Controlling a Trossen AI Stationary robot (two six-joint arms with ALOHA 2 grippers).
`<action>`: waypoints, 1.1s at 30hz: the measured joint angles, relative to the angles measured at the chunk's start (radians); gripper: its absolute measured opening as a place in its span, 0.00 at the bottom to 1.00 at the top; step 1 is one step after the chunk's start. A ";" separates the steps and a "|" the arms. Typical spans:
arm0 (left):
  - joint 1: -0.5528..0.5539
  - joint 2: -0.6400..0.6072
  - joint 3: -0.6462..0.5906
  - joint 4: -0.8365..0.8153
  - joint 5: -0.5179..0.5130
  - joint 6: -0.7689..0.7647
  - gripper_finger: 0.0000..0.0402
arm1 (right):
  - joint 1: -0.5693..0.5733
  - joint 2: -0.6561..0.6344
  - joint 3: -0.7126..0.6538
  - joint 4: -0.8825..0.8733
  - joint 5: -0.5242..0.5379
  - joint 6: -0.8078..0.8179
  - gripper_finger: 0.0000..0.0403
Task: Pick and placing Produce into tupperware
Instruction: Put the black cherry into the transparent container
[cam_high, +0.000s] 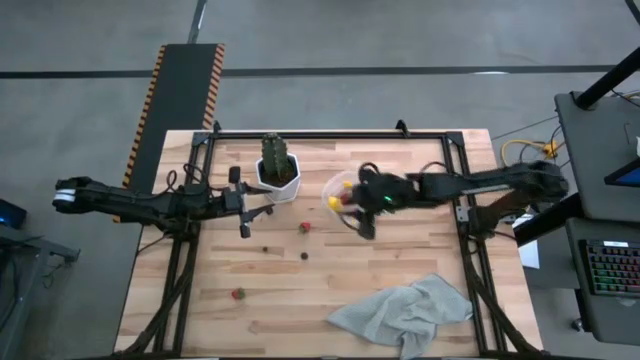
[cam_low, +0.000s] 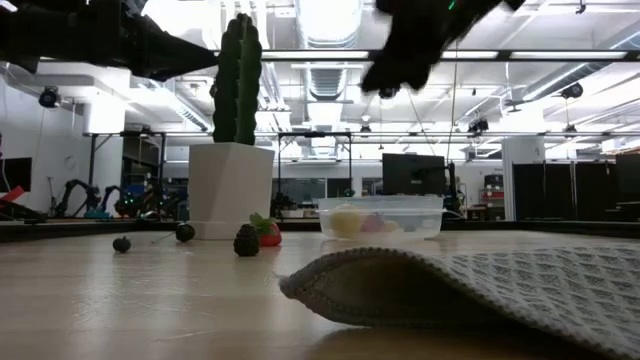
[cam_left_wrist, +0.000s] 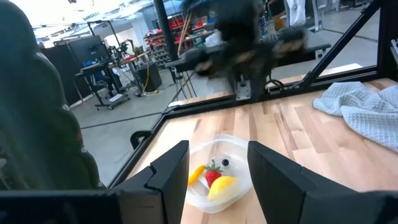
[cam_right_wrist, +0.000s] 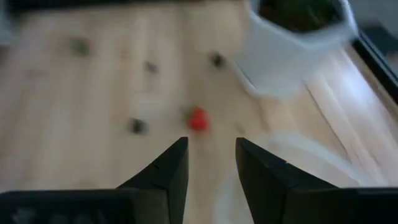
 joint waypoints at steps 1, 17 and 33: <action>0.000 -0.002 0.000 -0.001 0.000 0.000 0.38 | 0.033 -0.036 -0.010 0.008 0.000 -0.006 0.31; 0.000 -0.025 0.007 0.051 0.003 0.000 0.38 | 0.442 -0.569 -0.557 0.340 0.371 0.033 0.29; 0.000 -0.011 0.006 0.090 0.004 -0.086 0.38 | 0.307 -0.640 -0.900 0.919 0.373 -0.206 0.27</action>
